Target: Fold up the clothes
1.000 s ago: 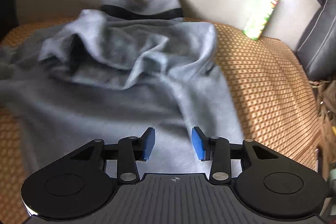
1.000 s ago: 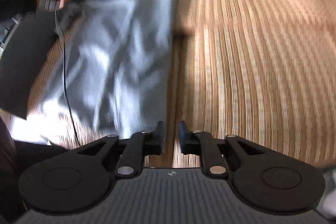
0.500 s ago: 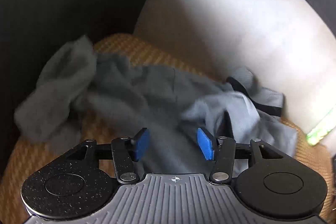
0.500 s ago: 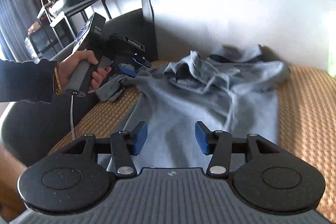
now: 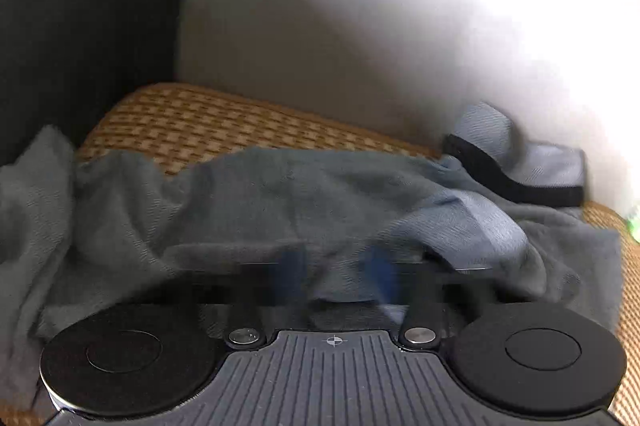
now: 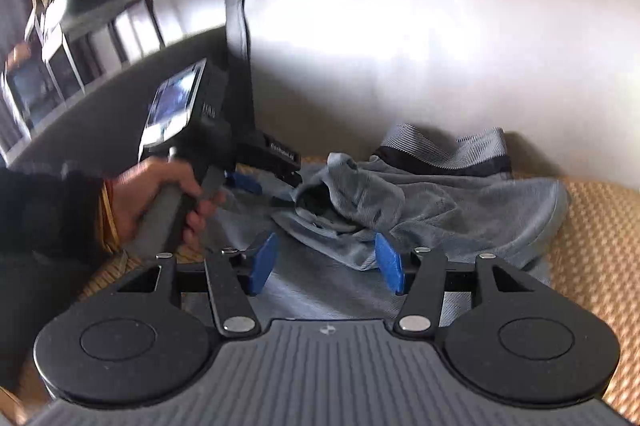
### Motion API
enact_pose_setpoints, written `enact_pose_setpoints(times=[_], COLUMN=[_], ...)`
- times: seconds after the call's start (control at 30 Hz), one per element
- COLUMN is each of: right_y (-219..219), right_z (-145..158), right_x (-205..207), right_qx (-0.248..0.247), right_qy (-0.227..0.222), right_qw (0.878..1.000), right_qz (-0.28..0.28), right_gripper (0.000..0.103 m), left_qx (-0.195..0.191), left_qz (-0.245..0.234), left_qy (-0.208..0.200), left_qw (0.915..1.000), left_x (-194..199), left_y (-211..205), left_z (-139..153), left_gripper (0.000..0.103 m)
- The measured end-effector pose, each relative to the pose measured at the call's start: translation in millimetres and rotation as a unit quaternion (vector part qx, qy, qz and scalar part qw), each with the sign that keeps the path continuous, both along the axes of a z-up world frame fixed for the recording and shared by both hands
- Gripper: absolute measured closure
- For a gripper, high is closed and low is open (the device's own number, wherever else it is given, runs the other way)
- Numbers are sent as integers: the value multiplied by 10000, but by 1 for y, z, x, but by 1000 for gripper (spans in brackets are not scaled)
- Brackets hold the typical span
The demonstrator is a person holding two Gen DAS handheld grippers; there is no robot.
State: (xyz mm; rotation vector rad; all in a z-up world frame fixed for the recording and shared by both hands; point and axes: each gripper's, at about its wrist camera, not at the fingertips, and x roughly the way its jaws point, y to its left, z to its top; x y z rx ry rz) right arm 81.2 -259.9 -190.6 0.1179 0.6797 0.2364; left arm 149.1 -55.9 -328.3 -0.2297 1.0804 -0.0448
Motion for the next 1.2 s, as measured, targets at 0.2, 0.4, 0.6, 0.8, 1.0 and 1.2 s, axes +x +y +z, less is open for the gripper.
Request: enact_pose_setpoints(times=[0.2,0.4,0.6,0.8,1.0,1.2], right_y=[18,33,55,47,-29,-91], right_z=[-32,-58,-80,-51,80,152], right_x=[67,133,164,171,68,-82], right_qx=[-1081,-1597,-2303,-1801,34,1315], right_qy=[-60,15,282,474,77,360], right_qw=[9937,9828,9566,9748,9996,9881], right_qz=[301,926,1762,1228,259,-710], right_gripper=[44,37,30,99,99,99], left_qx=[-8,-381,-653,-931,-1556,-1875], left_qz=[-329,-355,-253,-39,-487,-964], left_qy=[-196,-316,-325,-552,-242,294], left_qw=[9993,9981,9970,9941,9863,9771], left_x=[-7,-16,-24,-53,-101,-138], left_y=[5,16,28,44,20,-51], left_z=[6,6,1,27,42,30], left_gripper=[103,103,103,78,60,60])
